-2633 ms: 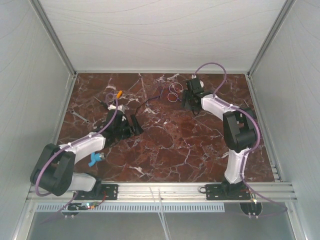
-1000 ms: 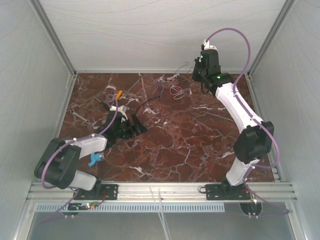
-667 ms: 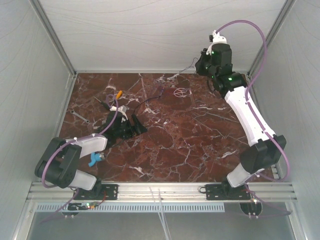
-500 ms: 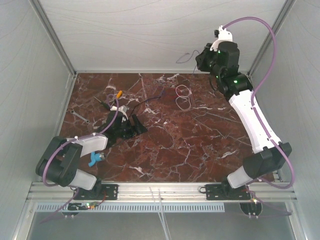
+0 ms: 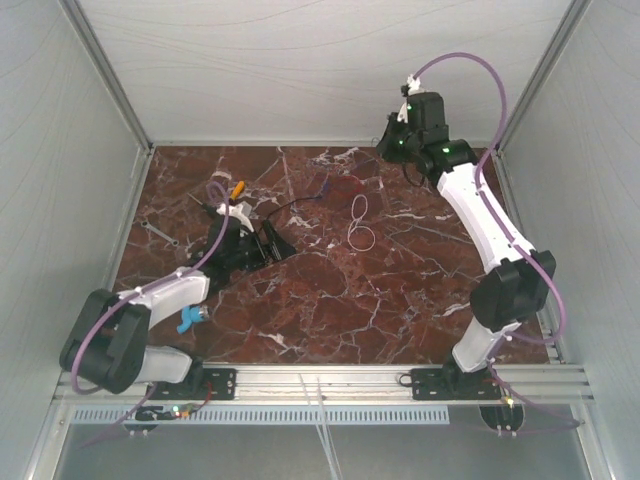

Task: Zip-tie the wires
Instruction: Untie the cable at the center of the board.

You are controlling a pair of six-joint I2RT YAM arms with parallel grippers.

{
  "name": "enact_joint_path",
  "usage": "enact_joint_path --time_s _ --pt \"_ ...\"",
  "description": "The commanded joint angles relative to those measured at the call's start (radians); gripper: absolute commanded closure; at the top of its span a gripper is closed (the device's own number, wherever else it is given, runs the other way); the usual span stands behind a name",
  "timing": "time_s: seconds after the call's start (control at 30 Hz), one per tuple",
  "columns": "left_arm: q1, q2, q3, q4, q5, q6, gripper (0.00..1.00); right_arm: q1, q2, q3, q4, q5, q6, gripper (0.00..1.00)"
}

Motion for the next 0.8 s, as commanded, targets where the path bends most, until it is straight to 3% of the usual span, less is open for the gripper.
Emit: enact_joint_path --time_s 0.0,0.23,0.47,0.77 --pt "-0.007 -0.065 0.04 0.032 0.002 -0.039 0.15 0.003 0.066 0.01 -0.14 -0.075 0.003 1.0" --pt "-0.029 -0.058 0.088 0.037 0.057 -0.051 0.16 0.006 0.006 -0.114 -0.105 -0.042 0.025 1.0" --pt "-0.069 -0.007 0.121 0.08 0.078 -0.077 0.18 0.01 0.029 -0.399 -0.021 -0.073 0.065 1.0" --pt "-0.1 0.024 0.13 0.09 0.068 -0.088 0.19 0.01 -0.073 -0.343 -0.133 0.041 0.04 1.0"
